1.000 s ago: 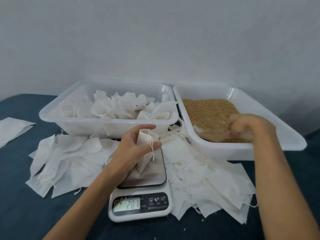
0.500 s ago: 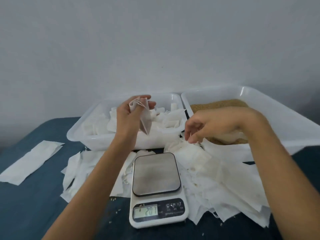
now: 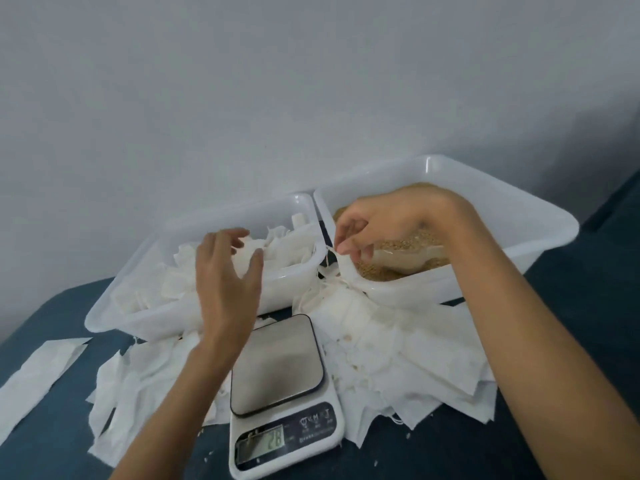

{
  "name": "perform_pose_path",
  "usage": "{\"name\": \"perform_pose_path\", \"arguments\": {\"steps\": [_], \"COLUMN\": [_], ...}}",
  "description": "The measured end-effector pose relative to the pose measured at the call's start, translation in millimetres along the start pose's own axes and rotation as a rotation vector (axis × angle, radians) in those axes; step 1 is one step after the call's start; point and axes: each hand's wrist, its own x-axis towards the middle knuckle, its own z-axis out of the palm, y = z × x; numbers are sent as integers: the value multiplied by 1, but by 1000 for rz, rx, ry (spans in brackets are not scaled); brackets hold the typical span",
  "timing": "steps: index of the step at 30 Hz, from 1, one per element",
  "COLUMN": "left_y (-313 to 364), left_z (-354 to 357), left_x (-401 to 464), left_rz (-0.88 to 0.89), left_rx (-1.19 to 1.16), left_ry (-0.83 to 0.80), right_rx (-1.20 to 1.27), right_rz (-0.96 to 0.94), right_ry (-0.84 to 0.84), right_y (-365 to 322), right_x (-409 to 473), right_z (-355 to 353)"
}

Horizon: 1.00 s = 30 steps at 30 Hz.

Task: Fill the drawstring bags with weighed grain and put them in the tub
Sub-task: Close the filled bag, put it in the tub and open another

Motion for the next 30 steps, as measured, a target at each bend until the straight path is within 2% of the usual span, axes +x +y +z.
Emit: {"name": "perform_pose_path", "arguments": {"steps": [1, 3, 5, 7, 11, 17, 19, 23, 26, 28, 30], "left_y": [11, 26, 35, 39, 48, 51, 47, 20, -1, -11, -15], "left_z": [3, 12, 24, 34, 49, 49, 46, 27, 7, -1, -4], "left_x": [-16, -43, -56, -62, -67, -69, -69, -54, -45, -44, -44], "left_rz": [111, 257, 188, 114, 146, 254, 185, -307, -574, -652, -665], "left_rx": [41, 99, 132, 221, 306, 272, 80, -580, -1020, -1186, -1213], "left_ry": [-15, -206, -516, -678, -678, -612, -532, -443, -401, -376, -367], "right_rx": [6, 23, 35, 31, 14, -14, -15, -34, -21, -10, -13], "right_rz": [0, -6, -5, -4, -20, -29, -40, -65, -68, -70, -100], "right_ry": [11, 31, 46, 52, 45, 52, 70, 133, 114, 73, 44], "right_y": [1, 4, 5, 4, -1, -4, -5, -9, -18, -24, -29], "right_x": [-2, -5, -7, -7, -6, -3, -2, 1, 7, 16, 26], "right_z": [-2, -4, -6, -6, -5, -2, -1, 2, 13, 24, 36]}}
